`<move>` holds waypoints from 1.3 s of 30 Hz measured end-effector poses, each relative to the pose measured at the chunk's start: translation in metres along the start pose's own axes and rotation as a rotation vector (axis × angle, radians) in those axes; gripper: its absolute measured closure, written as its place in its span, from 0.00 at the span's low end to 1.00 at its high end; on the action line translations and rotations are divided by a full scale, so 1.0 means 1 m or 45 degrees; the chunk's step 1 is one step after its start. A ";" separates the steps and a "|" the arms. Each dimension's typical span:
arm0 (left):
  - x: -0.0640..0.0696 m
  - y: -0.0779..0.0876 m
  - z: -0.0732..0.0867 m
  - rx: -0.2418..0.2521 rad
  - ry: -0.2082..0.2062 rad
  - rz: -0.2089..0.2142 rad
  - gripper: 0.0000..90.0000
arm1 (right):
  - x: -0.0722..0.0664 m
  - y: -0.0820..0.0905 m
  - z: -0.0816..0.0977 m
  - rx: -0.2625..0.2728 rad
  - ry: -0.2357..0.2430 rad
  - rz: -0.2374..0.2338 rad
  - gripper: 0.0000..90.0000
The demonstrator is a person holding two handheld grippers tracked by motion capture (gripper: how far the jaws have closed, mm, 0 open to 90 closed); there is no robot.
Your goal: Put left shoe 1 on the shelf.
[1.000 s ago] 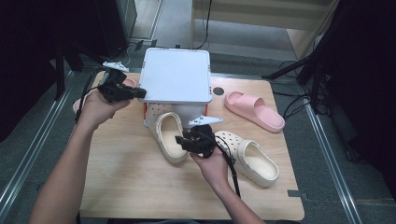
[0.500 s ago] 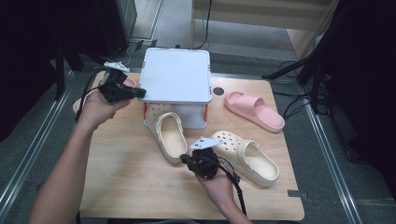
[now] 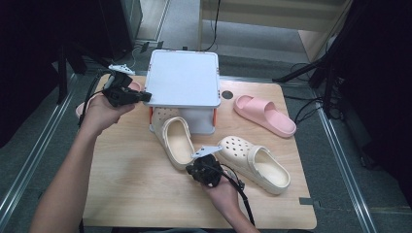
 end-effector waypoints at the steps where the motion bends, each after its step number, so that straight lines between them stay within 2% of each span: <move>1: 0.000 0.000 0.000 0.000 0.001 0.001 0.99 | 0.001 0.000 0.000 -0.003 -0.003 -0.004 1.00; 9: 0.000 0.000 0.000 -0.001 0.001 0.005 0.99 | -0.002 -0.005 -0.008 0.012 0.016 -0.007 1.00; 15: 0.000 0.000 0.000 0.002 0.005 0.007 0.99 | -0.004 -0.009 -0.023 0.057 0.032 -0.026 1.00; 24: 0.000 0.001 0.001 0.008 0.006 0.012 0.99 | -0.001 -0.019 -0.046 0.079 0.064 -0.007 1.00; 28: 0.000 0.001 0.001 0.007 0.011 0.014 0.99 | 0.004 -0.026 -0.057 0.068 0.051 0.004 1.00; 33: -0.001 0.001 0.001 0.008 0.019 0.025 0.99 | 0.008 -0.039 -0.068 0.077 0.031 -0.025 1.00; 34: -0.001 0.001 0.001 0.008 0.019 0.026 0.99 | 0.010 -0.040 -0.070 0.080 0.029 -0.010 1.00; 37: -0.001 0.001 0.002 0.008 0.022 0.029 0.99 | 0.014 -0.046 -0.077 0.073 0.073 0.034 1.00; 39: -0.001 0.001 0.002 0.010 0.025 0.030 0.99 | 0.016 -0.049 -0.081 0.085 0.082 0.038 1.00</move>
Point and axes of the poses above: each handheld gripper's, and its own axes: y roughly backward along the jaws, z roughly out of its underside, x roughly to its right, the point moved 9 cm from there along -y, roughly forward along the jaws, and after that the axes turned 13 degrees about -z, right-handed, at the moved point
